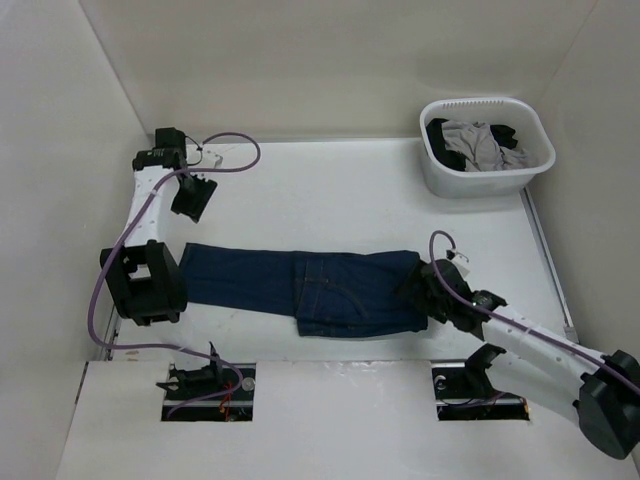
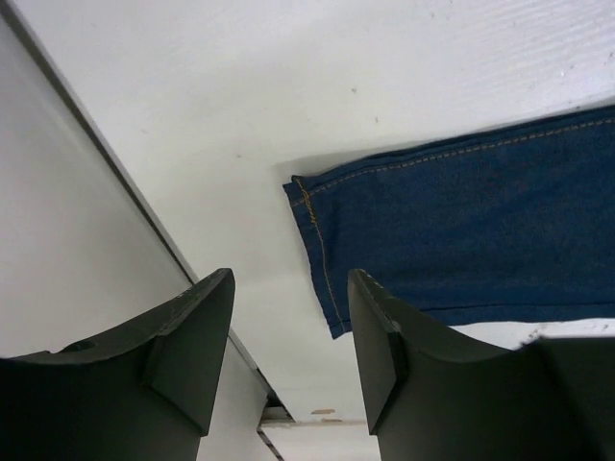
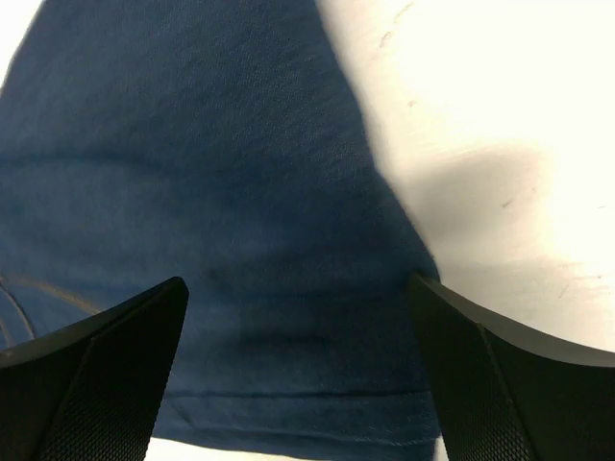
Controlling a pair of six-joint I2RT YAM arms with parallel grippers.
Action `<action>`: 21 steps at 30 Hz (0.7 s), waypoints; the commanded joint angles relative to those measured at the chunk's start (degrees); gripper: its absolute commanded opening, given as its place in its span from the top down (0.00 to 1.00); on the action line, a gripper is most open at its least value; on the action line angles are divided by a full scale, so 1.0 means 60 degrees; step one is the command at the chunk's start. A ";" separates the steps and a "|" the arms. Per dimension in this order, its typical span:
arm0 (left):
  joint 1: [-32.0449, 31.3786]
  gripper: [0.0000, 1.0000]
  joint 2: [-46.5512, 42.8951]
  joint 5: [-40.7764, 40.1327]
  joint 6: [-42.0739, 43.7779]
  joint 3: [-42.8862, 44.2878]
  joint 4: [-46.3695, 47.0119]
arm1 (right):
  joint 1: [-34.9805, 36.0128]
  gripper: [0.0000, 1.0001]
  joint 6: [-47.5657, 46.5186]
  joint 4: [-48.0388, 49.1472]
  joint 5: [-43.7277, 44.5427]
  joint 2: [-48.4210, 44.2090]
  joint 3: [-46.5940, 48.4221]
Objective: Fold and stack the trousers
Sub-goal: Fold the trousers
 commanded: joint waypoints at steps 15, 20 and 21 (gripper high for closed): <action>0.0565 0.52 0.0510 0.0118 -0.0392 -0.1708 0.0575 | -0.4909 1.00 -0.3192 -0.0416 -0.2949 -0.0910 0.1809; -0.0122 0.51 0.0875 0.0644 -0.0772 -0.1620 0.0693 | -0.5341 1.00 -0.5467 -0.3042 -0.2320 -0.0167 0.5516; -0.0327 0.51 0.1022 0.0790 -0.0860 -0.1591 0.0751 | -0.5063 1.00 -0.5469 -0.3263 -0.2202 0.0068 0.5913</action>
